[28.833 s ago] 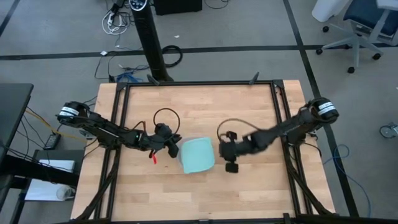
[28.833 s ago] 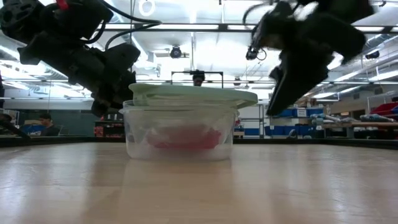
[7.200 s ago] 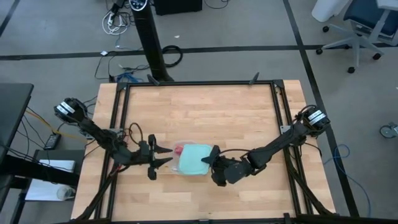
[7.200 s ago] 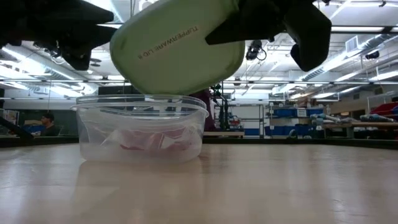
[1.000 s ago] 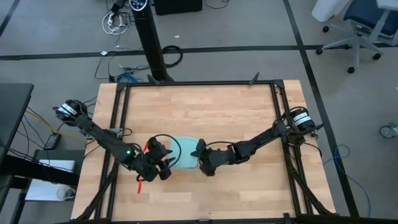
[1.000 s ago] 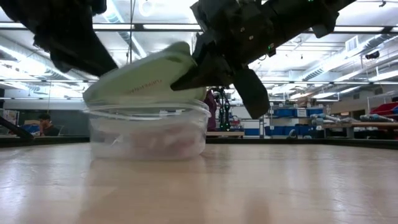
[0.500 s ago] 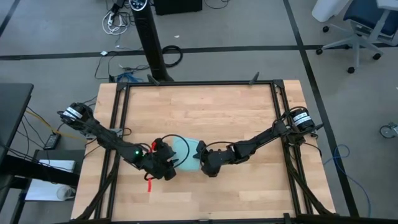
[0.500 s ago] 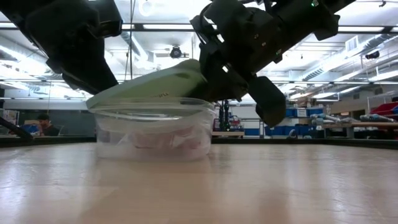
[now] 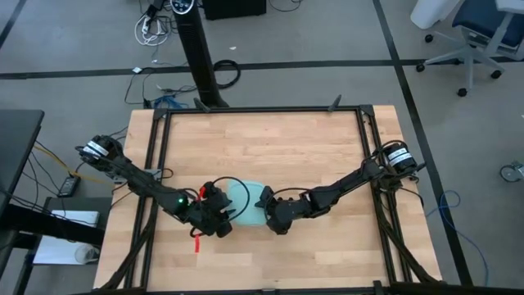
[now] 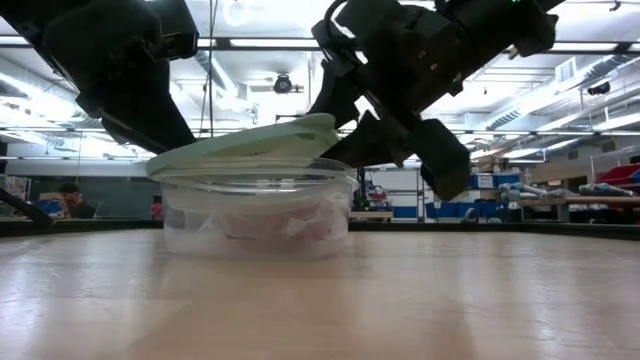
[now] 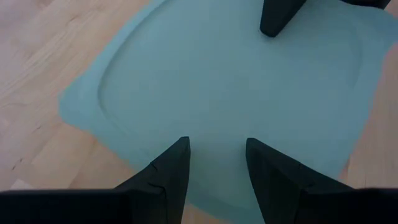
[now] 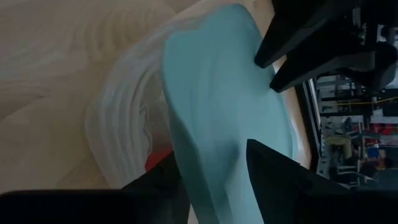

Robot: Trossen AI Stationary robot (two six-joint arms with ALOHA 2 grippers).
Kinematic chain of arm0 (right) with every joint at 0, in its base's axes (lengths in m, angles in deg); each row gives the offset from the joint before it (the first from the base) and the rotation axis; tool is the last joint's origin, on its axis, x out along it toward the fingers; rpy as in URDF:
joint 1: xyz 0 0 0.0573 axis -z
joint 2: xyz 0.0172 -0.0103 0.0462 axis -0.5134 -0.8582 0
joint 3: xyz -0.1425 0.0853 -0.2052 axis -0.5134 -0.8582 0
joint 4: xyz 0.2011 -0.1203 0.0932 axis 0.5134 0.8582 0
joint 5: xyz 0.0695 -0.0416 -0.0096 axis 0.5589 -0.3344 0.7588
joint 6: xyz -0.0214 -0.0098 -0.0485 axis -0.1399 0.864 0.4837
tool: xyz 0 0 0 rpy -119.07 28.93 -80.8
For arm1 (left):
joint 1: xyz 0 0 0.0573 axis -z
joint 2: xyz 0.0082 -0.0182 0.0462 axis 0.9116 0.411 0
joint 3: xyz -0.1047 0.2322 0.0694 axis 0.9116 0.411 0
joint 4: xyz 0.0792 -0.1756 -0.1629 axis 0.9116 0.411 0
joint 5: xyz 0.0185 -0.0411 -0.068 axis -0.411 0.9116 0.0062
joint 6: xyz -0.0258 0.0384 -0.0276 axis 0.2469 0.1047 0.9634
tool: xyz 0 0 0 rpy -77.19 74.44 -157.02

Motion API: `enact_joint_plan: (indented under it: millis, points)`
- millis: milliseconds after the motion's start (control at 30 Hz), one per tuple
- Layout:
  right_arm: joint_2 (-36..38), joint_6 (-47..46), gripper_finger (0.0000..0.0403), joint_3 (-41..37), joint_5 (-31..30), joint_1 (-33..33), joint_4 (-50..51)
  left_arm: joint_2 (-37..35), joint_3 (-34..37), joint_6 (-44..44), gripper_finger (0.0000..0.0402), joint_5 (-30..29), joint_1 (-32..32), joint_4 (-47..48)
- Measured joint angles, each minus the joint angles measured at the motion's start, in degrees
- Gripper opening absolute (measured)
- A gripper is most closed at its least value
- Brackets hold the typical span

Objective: Roll bandage
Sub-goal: Close the transparent tupperware

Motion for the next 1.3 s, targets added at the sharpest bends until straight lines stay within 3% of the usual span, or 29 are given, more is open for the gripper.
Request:
enact_joint_plan:
  millis: [367,767,933,1300]
  points:
    - [3.5,-2.3,0.015,-0.2,-0.3,-0.8,1.9,0.0,0.0,0.4,0.0162,0.3,-0.4,-0.3]
    - [9.3,-9.5,0.0148,-0.2,-0.2,-2.5,17.8,0.0,0.0,-1.1,0.0162,0.5,-1.5,-1.6]
    - [9.8,-20.2,0.0148,-0.1,0.4,-2.1,23.3,0.0,0.1,-1.2,0.0162,0.5,-1.5,-1.8]
    - [9.2,-45.2,0.0148,-2.6,8.8,5.3,25.3,0.0,0.1,-3.0,0.0162,0.4,-1.6,-3.4]
